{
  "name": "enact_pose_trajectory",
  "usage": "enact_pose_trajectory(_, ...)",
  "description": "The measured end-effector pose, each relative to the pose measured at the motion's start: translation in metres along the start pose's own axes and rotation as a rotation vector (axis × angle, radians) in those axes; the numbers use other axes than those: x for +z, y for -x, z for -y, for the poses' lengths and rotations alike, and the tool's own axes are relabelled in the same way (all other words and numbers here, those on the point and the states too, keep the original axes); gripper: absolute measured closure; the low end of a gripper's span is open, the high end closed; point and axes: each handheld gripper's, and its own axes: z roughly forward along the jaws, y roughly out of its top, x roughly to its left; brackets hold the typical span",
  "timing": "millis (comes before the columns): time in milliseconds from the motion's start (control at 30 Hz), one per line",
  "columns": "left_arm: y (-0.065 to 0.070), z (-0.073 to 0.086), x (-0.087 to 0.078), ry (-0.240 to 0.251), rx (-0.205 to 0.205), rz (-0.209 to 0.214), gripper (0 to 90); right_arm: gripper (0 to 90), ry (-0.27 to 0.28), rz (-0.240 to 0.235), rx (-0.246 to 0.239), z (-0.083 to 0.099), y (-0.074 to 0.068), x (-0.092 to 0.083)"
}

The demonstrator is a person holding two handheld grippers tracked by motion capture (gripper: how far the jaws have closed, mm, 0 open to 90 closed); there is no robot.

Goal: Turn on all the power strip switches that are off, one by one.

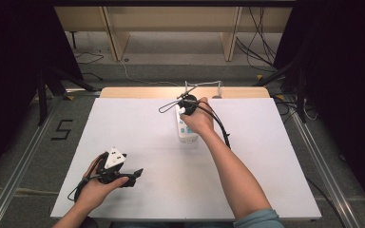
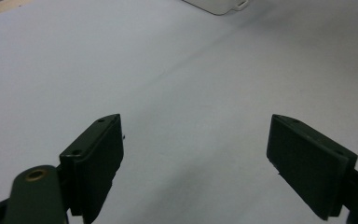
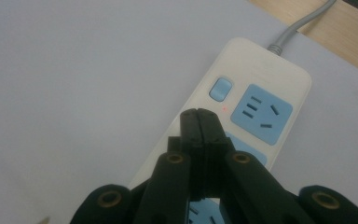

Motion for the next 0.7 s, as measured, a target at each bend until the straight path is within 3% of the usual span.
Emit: enact_pose_trajectory(700,0.0001,-0.0002,0.0000,-0.001,0.005,0.000,18.5,90.0,-0.055,-0.036,0.014,0.0030,-0.0060,-0.0034)
